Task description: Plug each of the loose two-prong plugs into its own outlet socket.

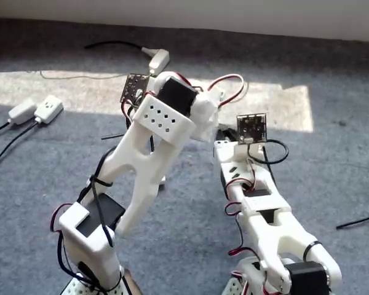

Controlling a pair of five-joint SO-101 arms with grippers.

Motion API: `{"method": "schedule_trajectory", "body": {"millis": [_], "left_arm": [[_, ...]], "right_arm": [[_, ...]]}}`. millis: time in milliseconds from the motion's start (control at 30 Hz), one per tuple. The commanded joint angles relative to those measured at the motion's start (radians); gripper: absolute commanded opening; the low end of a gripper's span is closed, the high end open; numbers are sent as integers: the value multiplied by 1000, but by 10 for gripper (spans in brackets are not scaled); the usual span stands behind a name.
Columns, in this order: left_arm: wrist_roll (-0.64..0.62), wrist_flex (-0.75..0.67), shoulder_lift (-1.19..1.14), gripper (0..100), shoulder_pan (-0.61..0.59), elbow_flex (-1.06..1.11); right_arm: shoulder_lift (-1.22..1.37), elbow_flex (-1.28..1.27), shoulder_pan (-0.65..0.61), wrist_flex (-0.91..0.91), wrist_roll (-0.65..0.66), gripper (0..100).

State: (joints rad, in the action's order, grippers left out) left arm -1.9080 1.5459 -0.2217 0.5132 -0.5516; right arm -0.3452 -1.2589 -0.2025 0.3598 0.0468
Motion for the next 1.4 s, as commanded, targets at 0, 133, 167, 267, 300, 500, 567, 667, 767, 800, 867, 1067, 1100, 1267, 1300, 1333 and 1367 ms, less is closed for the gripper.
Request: {"method": "schedule_trajectory", "body": {"millis": [0,133,167,267,300,500,567,667,767,800,867,1067,1100,1267,1300,1333,1367], "left_arm": [[-5,2,18,11,5,-30],[-5,2,16,11,7,-30],[-5,2,16,11,8,-30],[-5,3,16,11,10,-28],[-5,3,16,11,13,-28],[-5,8,19,11,13,-28],[-5,8,22,11,15,-28],[-6,9,25,11,15,-33],[-8,9,27,11,16,-36],[-8,9,33,11,21,-38],[-6,11,62,11,36,-45],[-6,37,186,11,68,-45],[-6,37,194,11,67,-44],[-8,31,196,11,61,-47],[-8,31,199,11,61,-50],[-8,29,199,11,61,-50],[-8,26,200,11,61,-53]], "right_arm": [[-39,53,122,13,-8,8],[-189,38,162,1,-31,8],[-242,19,154,-21,-32,8],[-415,-27,90,-90,-34,8],[-469,-39,59,-114,-34,8],[-619,-45,-61,-226,-34,8],[-618,-51,-82,-225,-35,8],[-576,-62,-110,-223,-34,8],[-443,-62,-114,-165,-38,8],[-380,-62,-114,-120,-38,8],[-234,-58,-113,-18,-35,8],[136,114,-107,64,-34,8],[153,136,-107,64,-34,8],[156,127,-114,62,-34,8],[159,127,-116,62,-34,8],[160,127,-120,62,-34,8],[160,125,-122,62,-34,8]]}}
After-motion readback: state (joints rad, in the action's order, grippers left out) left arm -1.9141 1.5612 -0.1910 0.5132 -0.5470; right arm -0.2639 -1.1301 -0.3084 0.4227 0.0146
